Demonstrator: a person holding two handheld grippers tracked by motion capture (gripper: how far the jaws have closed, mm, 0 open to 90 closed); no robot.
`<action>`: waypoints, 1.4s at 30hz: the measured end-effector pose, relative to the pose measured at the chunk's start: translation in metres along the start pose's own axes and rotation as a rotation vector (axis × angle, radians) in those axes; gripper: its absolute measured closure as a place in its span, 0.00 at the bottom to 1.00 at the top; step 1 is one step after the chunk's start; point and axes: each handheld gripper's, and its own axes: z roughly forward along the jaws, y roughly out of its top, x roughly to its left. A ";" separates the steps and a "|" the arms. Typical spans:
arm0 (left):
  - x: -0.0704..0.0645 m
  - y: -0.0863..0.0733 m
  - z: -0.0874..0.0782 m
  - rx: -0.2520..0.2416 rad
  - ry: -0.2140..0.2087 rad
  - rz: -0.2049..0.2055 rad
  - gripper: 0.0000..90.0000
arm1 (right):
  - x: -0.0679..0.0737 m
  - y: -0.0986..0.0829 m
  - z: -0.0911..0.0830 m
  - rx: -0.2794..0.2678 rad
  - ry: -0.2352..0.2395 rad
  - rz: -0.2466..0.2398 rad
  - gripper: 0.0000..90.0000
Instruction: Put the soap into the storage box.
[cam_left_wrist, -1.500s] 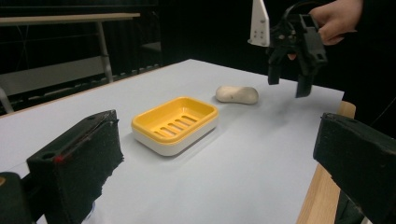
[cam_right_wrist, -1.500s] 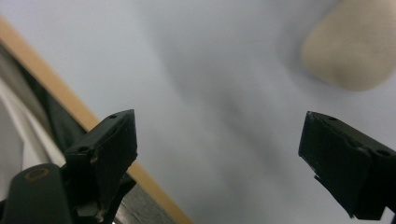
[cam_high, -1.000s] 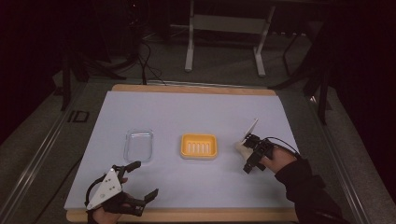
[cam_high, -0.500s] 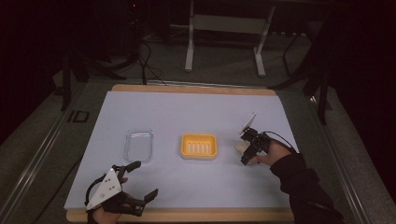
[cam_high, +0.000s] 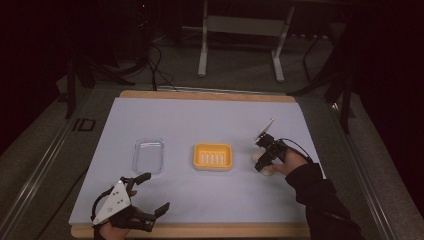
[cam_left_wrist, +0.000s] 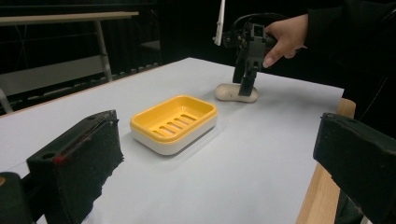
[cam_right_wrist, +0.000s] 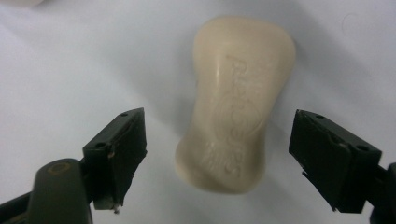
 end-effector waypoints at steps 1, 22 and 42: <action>0.000 0.000 0.000 -0.001 0.001 0.000 0.01 | -0.001 0.002 0.001 -0.012 -0.010 0.004 0.24; 0.000 0.000 0.001 0.007 0.001 0.003 0.01 | -0.012 -0.001 0.022 -0.091 -0.005 0.023 0.40; 0.000 0.000 0.002 0.010 0.002 0.005 0.01 | -0.004 0.002 0.019 -0.062 -0.021 -0.033 0.55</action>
